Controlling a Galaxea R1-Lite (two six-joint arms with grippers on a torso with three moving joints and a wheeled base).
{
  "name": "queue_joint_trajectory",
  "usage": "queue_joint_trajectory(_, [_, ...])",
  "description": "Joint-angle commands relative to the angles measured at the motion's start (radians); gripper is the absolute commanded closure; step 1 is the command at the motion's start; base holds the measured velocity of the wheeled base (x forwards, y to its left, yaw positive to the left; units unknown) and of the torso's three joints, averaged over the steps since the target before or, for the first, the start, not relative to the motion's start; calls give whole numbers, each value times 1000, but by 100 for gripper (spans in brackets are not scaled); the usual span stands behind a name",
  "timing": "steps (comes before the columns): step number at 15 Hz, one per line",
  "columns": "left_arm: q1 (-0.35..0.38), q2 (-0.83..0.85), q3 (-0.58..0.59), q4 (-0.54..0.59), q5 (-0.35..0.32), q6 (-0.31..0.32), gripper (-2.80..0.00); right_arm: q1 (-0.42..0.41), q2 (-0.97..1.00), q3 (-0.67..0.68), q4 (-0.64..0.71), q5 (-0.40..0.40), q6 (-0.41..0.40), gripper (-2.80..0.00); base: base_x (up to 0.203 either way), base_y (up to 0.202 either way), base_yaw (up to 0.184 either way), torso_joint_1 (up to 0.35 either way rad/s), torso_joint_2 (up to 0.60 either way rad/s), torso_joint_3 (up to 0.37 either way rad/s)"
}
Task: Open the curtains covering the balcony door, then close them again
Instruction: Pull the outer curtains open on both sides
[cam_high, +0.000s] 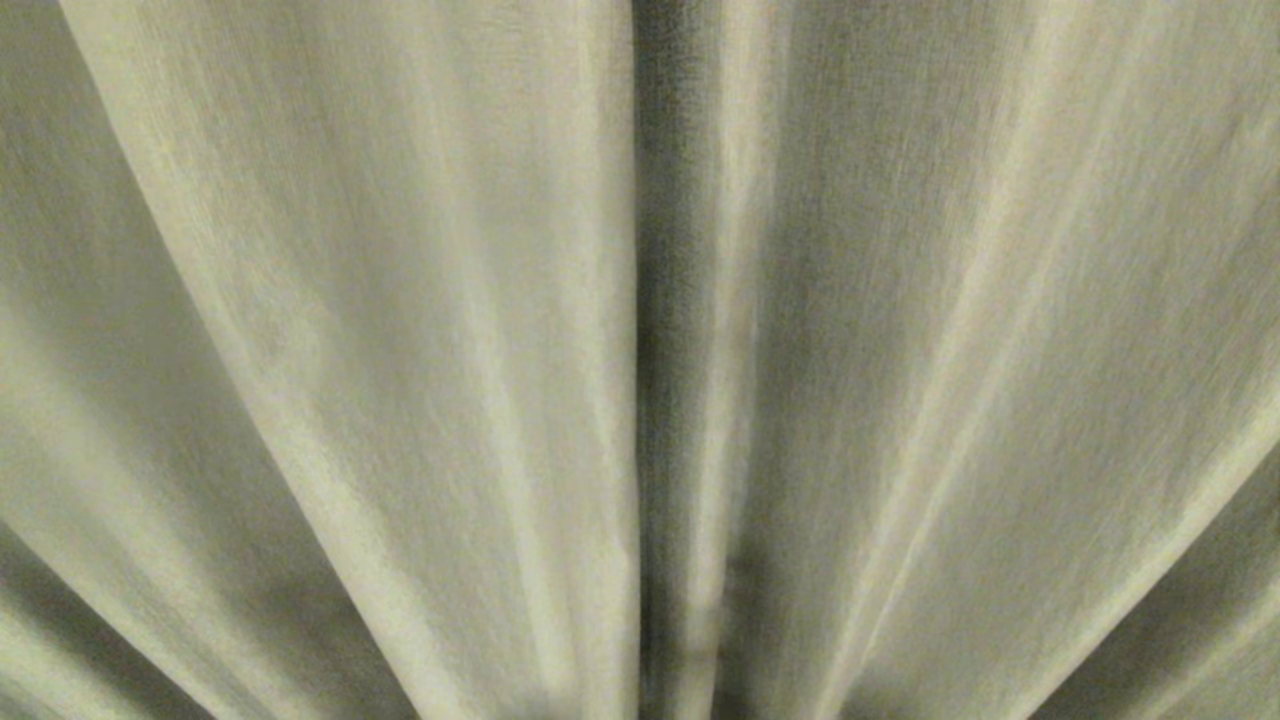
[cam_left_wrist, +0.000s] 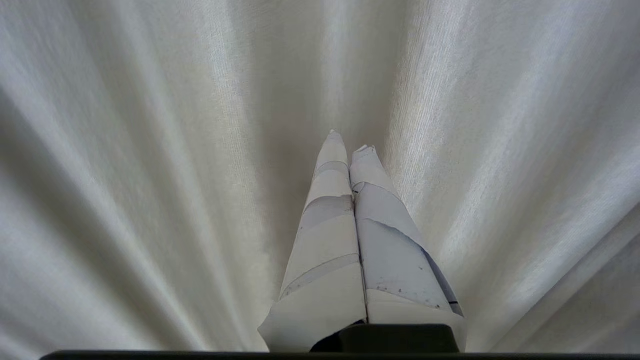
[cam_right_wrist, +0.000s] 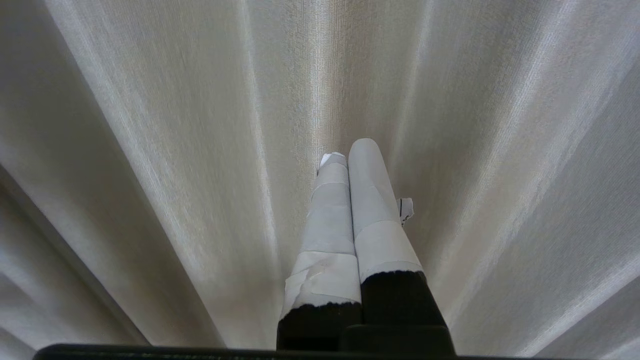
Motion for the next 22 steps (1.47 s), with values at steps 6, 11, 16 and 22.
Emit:
queue_joint_trajectory(6, [-2, -29, 2, 1, -1, 2, 0, 0, 2, 0, 0, -1, -1, 0, 0, 0, 0, 0, 0, 0])
queue_joint_trajectory(11, [-3, -29, 2, -1, -1, 2, 0, 1, 2, 0, 0, 1, -1, 0, 0, 0, 0, 0, 0, 0])
queue_joint_trajectory(16, [-3, -29, 2, 1, -3, 2, 0, 0, 2, 0, 0, 0, 0, 0, 0, 0, 0, 0, 0, 0])
queue_joint_trajectory(22, [-2, -29, 2, 1, 0, 1, 0, 0, 1, 0, -14, -1, -12, 0, 0, 0, 0, 0, 0, 0])
